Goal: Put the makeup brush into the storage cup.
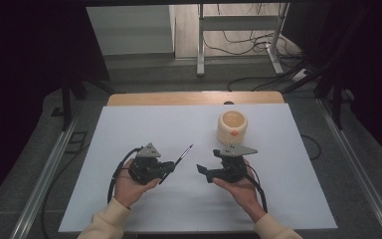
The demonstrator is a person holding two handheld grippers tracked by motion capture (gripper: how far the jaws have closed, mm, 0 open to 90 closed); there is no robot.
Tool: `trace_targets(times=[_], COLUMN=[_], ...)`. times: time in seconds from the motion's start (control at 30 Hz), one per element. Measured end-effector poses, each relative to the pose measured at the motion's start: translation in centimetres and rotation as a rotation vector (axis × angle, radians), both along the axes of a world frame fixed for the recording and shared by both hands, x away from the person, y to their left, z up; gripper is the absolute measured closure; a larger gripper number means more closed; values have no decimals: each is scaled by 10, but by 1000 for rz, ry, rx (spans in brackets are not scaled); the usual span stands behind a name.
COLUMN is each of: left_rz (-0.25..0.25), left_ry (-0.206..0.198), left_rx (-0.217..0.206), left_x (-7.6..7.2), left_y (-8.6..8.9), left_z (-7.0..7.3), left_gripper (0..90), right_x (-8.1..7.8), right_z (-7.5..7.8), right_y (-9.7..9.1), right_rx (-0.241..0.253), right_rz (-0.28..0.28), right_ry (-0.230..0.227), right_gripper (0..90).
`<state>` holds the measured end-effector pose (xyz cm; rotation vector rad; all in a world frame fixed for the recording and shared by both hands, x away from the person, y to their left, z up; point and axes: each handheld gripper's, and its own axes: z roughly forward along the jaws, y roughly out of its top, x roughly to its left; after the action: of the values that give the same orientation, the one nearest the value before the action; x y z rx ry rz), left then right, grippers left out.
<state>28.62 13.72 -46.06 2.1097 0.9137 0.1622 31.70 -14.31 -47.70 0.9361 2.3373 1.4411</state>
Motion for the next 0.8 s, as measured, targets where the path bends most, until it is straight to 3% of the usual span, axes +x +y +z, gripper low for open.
trace_targets(times=[0.53,0.8], left_rz=[-15,-25], left_ry=[3,-4], left_rx=[4,-2], left_x=[0,-1], left_y=[-7,-9], left_z=[-3,-3], left_gripper=[838,838], right_x=[4,8], right_z=[-1,-3], right_y=[13,17], right_rx=[42,80], right_rz=[23,26], right_ry=[16,47], right_gripper=[218,247])
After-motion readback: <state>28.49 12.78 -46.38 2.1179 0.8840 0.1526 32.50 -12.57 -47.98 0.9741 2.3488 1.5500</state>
